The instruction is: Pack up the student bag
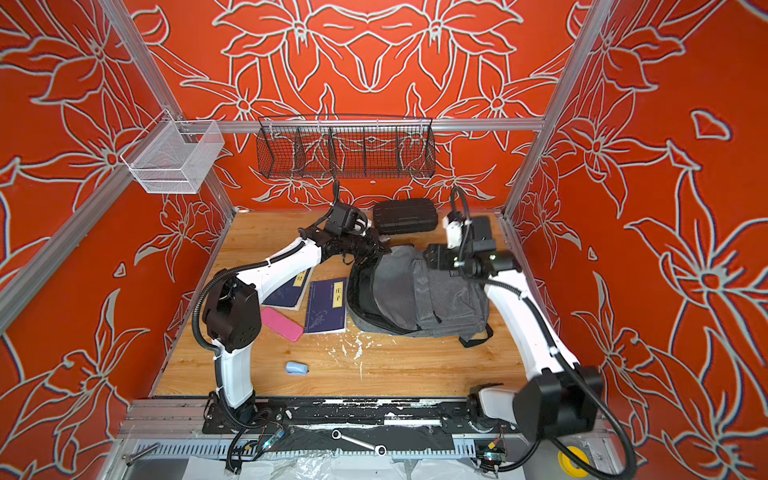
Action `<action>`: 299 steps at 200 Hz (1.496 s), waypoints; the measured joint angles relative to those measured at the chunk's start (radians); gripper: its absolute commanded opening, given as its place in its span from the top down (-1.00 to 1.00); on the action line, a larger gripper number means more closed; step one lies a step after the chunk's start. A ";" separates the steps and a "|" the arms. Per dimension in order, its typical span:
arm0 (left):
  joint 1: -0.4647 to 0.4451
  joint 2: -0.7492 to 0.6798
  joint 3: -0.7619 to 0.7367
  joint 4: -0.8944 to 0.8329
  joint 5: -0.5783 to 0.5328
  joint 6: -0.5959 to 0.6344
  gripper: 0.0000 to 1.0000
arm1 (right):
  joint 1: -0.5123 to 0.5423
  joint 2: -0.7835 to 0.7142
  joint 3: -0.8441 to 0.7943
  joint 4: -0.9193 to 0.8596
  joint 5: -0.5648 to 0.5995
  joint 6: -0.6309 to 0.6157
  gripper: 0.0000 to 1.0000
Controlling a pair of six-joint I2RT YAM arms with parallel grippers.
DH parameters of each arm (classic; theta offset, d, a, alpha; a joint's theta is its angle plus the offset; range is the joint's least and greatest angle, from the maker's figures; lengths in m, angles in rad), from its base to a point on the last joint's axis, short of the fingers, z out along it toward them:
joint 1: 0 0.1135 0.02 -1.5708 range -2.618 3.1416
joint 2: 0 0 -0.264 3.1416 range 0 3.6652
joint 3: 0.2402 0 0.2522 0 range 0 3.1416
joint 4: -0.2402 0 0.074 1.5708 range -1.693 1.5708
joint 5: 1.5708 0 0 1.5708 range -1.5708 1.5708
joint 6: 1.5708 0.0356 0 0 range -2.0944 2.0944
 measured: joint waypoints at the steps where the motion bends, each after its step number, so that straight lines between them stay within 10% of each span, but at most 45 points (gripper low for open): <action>1: 0.000 0.001 0.002 -0.001 0.000 0.000 1.00 | 0.008 -0.009 -0.014 0.008 -0.002 0.003 -0.68; 113: 0.000 0.049 0.074 -0.062 -0.015 -0.051 1.00 | 0.477 0.029 -0.218 0.282 0.233 0.127 -0.70; 153: 0.002 0.070 0.100 -0.075 -0.017 -0.066 0.55 | 0.538 0.074 -0.243 0.350 0.381 0.185 0.45; 179: 0.012 0.069 0.103 -0.104 -0.035 -0.039 -0.36 | 0.533 0.071 -0.264 0.357 0.475 0.219 1.00; 198: 0.028 0.050 0.087 -0.141 -0.074 0.001 -1.00 | 0.499 0.071 -0.266 0.342 0.510 0.239 1.00; 238: 0.081 -0.143 -0.075 -0.254 -0.217 0.128 -0.97 | 0.388 0.076 -0.266 0.312 0.494 0.249 1.00; 263: 0.131 -0.340 -0.255 -0.299 -0.298 0.190 -0.96 | 0.344 0.101 -0.243 0.282 0.418 0.229 0.28; 299: 0.234 -0.466 -0.496 -0.312 -0.318 0.241 -0.87 | 0.346 0.144 -0.110 0.204 0.272 0.186 -0.13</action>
